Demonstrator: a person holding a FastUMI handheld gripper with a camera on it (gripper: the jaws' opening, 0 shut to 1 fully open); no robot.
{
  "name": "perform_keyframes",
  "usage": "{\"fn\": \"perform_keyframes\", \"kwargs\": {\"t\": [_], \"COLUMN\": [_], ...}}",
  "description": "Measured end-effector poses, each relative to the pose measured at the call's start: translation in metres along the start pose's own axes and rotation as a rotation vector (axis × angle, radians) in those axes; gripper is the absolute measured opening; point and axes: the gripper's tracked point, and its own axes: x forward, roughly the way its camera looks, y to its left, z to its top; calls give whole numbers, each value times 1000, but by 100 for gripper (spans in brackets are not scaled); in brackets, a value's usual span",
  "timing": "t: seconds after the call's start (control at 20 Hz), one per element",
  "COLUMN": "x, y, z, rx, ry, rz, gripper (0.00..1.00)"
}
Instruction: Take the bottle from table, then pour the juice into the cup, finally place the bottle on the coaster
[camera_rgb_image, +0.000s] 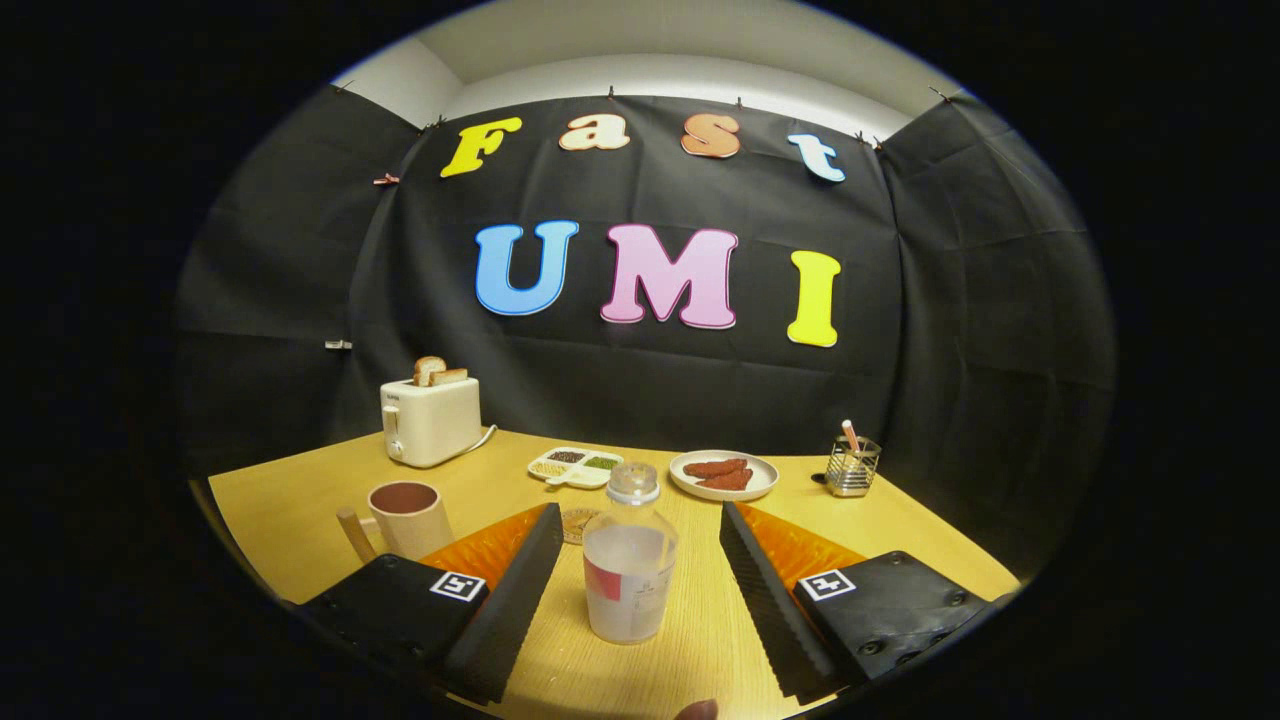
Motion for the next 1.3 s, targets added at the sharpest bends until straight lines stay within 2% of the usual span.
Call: {"fn": "perform_keyframes", "kwargs": {"t": [0.3, 0.55, 0.7, 0.75, 0.9, 1.05, 1.15, 1.3], "x": [25, 37, 45, 47, 45, 43, 46, 45], "y": [11, 11, 8, 9, 0, -14, -7, -8], "z": [-42, -55, -63, -62, -55, -26, -6, 16], "rx": [22, 21, 51, 74, 63, -25, -56, -144], "ry": [26, 34, 68, 75, 113, 99, 104, 172], "rz": [-14, -49, -57, -55, -102, -169, -146, -161], "gripper": [97, 97, 90, 79, 76, 74, 73, 72]}}
